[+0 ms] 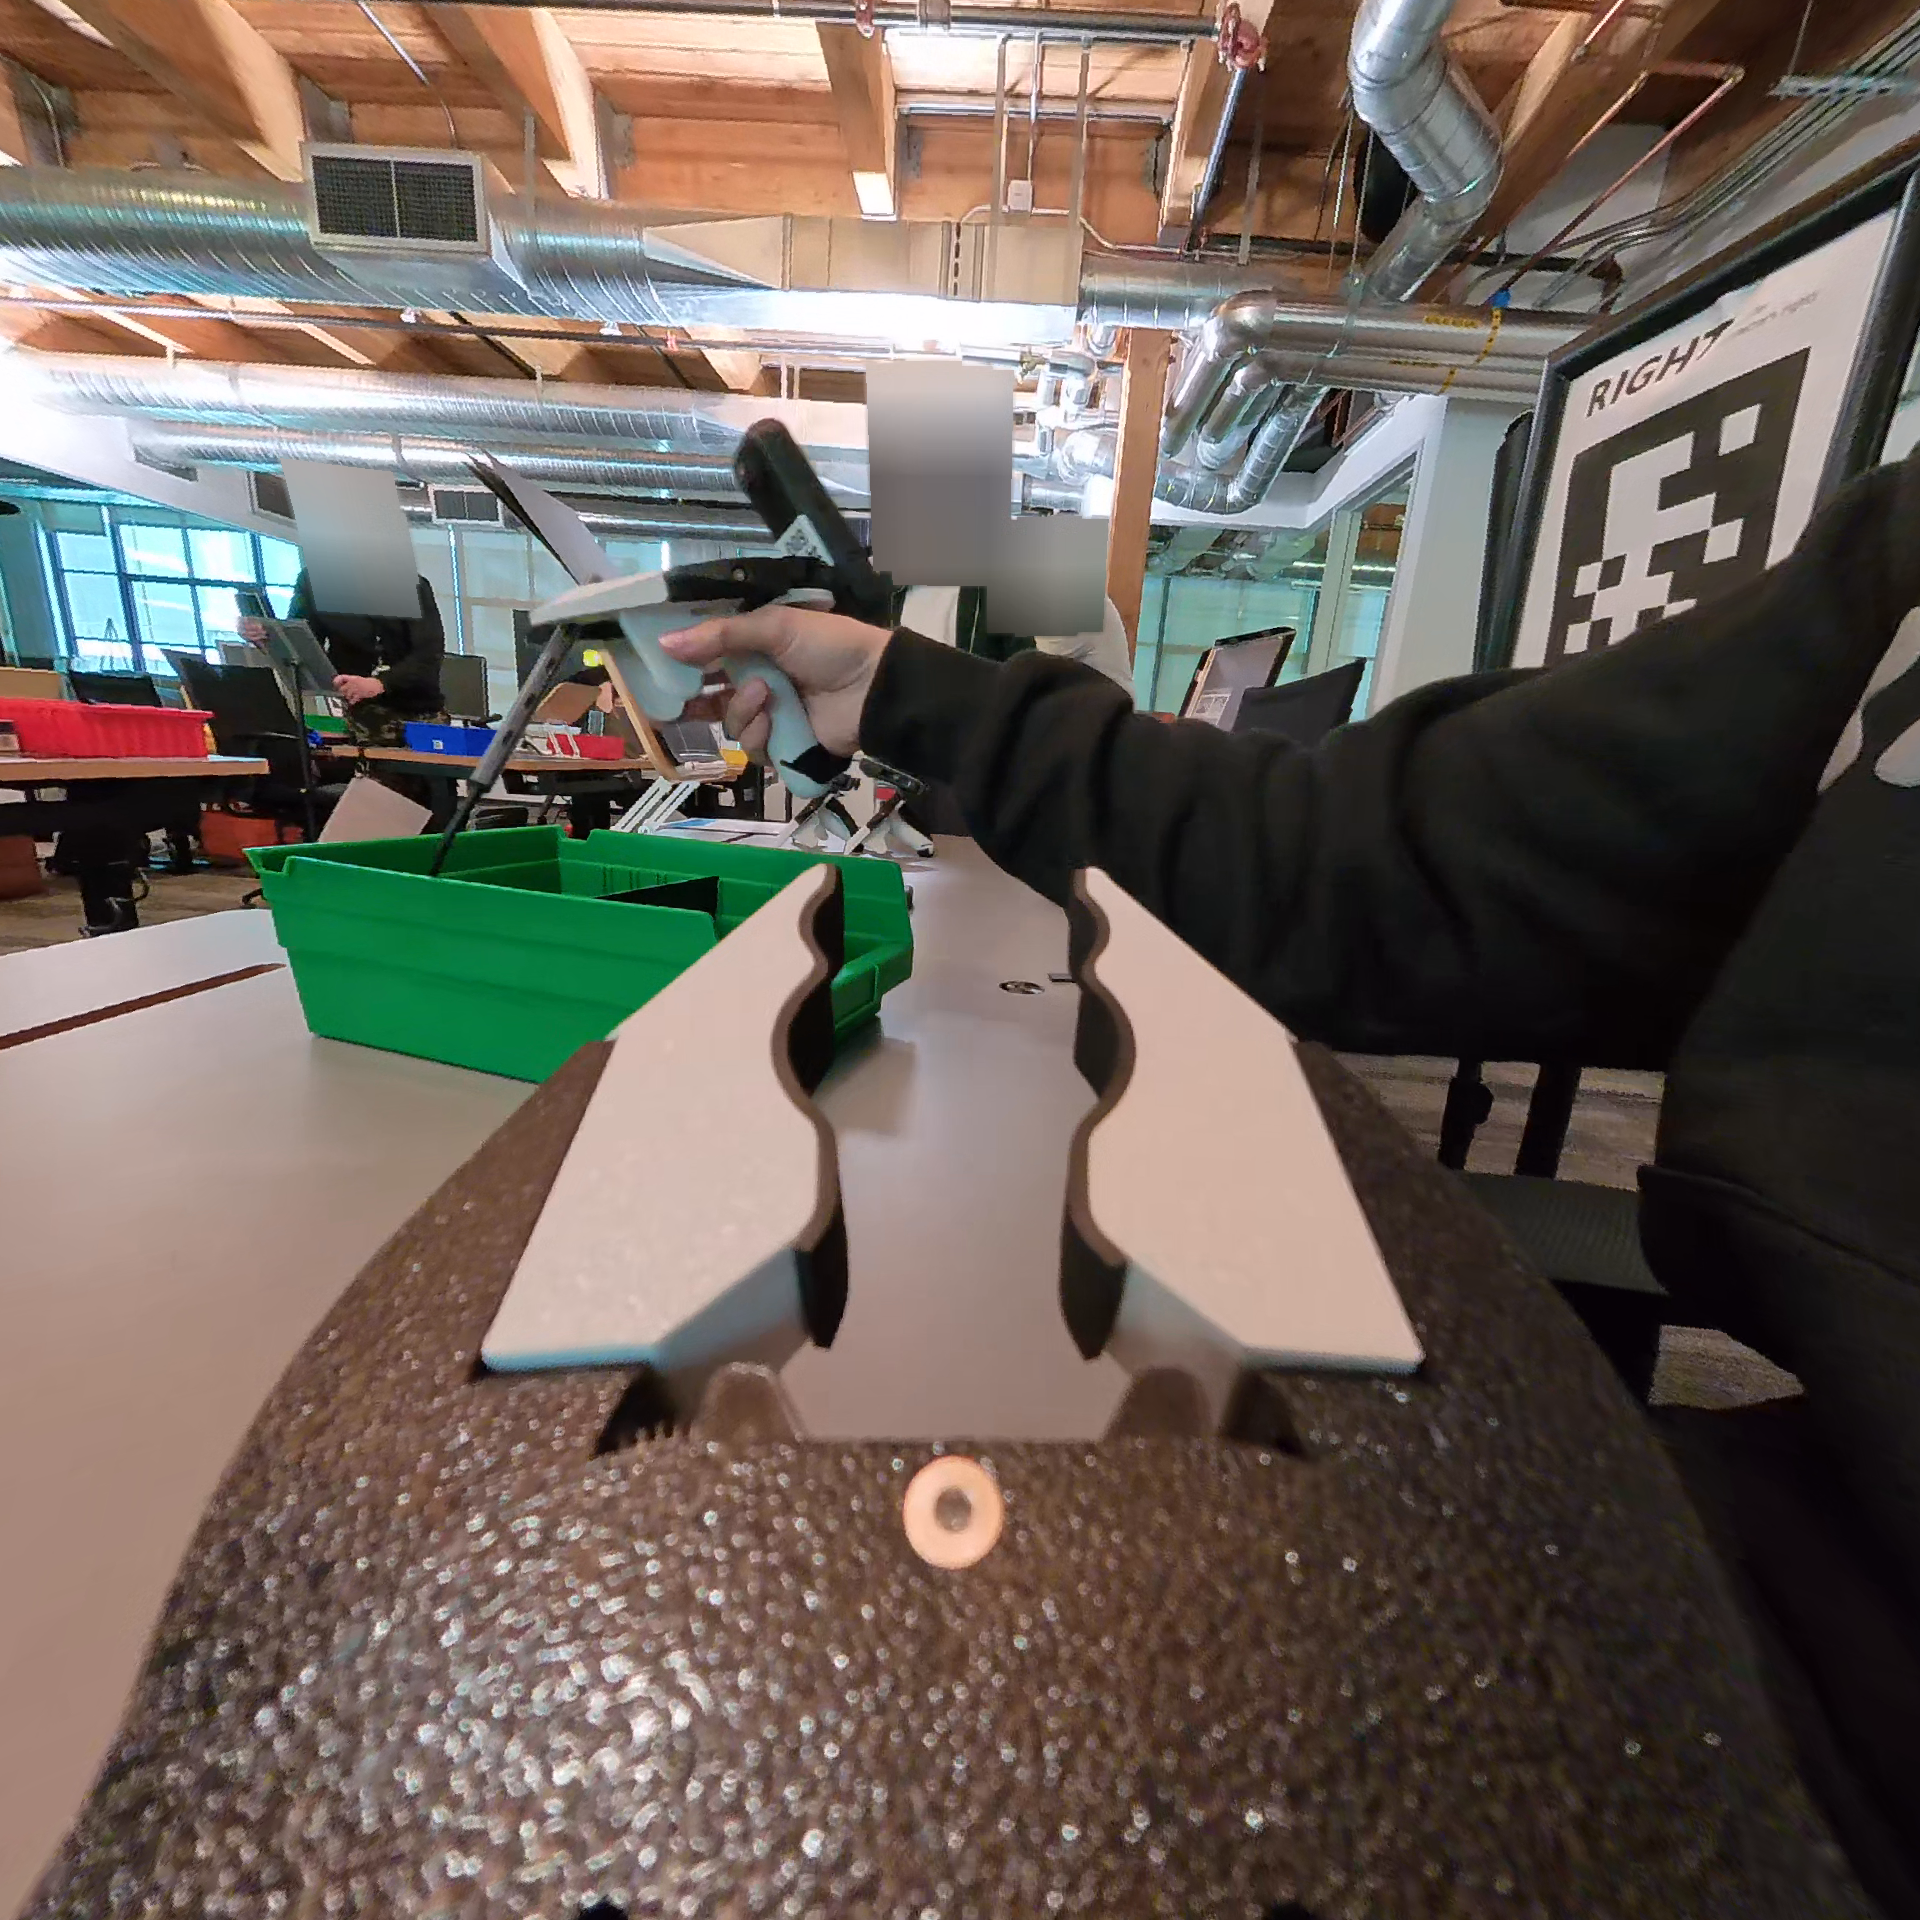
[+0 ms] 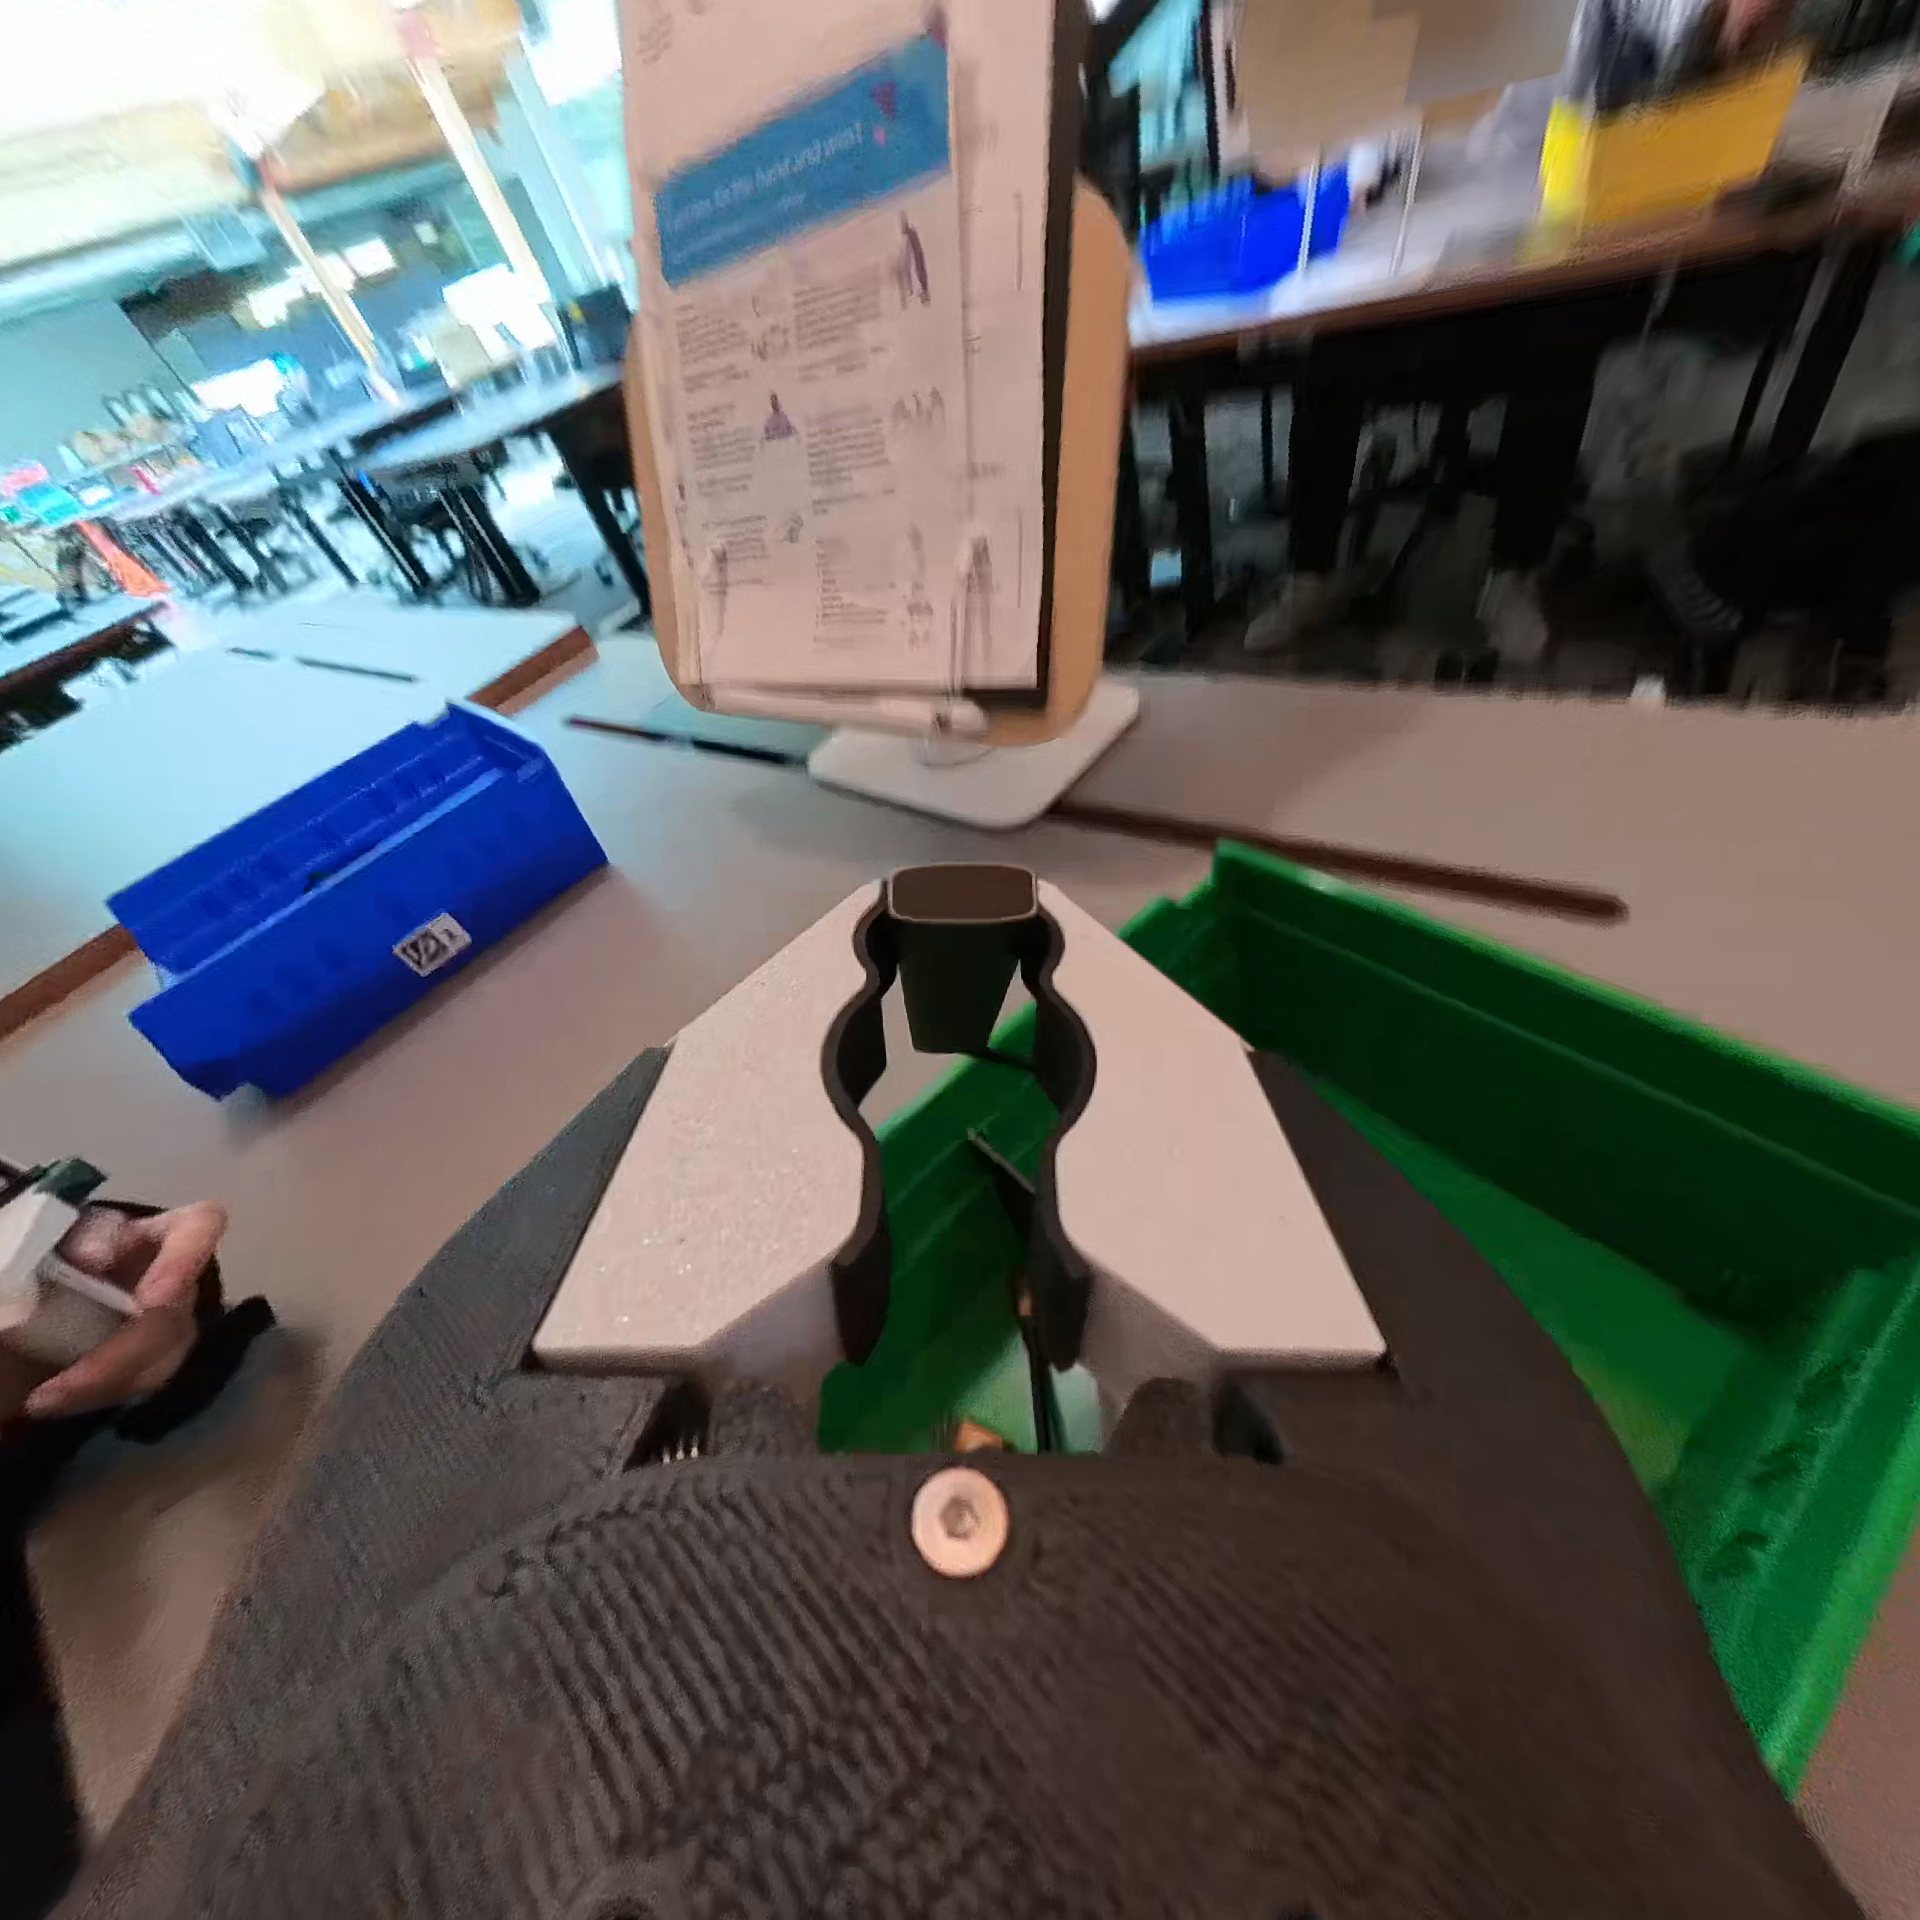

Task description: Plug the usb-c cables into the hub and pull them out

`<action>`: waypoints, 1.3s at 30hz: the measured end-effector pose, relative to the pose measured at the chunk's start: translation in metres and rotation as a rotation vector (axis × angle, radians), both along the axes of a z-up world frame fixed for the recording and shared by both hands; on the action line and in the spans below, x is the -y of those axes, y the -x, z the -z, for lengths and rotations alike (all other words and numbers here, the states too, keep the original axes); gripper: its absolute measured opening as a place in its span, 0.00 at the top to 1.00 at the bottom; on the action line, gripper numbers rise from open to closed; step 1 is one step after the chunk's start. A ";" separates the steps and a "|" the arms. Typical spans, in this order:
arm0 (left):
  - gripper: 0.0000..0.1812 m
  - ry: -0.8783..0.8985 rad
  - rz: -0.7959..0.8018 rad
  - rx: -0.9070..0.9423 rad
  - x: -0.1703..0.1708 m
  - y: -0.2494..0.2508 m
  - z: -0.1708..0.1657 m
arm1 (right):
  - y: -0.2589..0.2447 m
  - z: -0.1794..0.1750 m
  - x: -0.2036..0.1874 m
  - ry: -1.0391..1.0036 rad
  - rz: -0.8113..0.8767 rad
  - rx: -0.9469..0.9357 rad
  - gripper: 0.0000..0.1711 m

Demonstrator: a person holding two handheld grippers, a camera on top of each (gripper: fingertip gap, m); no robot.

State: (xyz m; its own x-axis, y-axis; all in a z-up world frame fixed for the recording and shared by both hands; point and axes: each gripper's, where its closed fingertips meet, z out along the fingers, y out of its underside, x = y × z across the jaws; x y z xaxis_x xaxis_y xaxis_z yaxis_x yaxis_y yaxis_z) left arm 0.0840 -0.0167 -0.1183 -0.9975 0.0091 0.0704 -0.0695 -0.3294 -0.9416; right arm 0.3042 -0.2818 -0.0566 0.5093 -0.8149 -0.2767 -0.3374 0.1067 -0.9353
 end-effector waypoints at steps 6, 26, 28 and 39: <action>0.78 -0.003 0.001 -0.002 0.000 0.001 0.002 | -0.020 0.079 0.097 0.361 0.385 -0.333 0.59; 0.78 -0.337 -0.632 0.007 -0.110 -0.081 -0.039 | 0.094 0.067 -0.186 0.336 -0.152 0.292 0.61; 0.78 -0.480 -0.824 -0.014 -0.172 -0.110 -0.042 | 0.090 0.080 -0.181 0.462 -0.135 0.249 0.60; 0.65 -0.897 -0.807 -0.742 -0.309 -0.176 0.069 | 0.097 0.078 -0.159 0.517 -0.096 0.259 0.62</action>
State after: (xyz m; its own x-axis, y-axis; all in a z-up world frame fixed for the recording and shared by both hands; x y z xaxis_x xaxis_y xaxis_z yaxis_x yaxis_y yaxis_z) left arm 0.2603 0.2918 -0.1877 -0.4367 -0.8642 0.2497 -0.7159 0.1659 -0.6782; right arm 0.2068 -0.1226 -0.1348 0.5854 -0.7580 0.2875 -0.0767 -0.4048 -0.9112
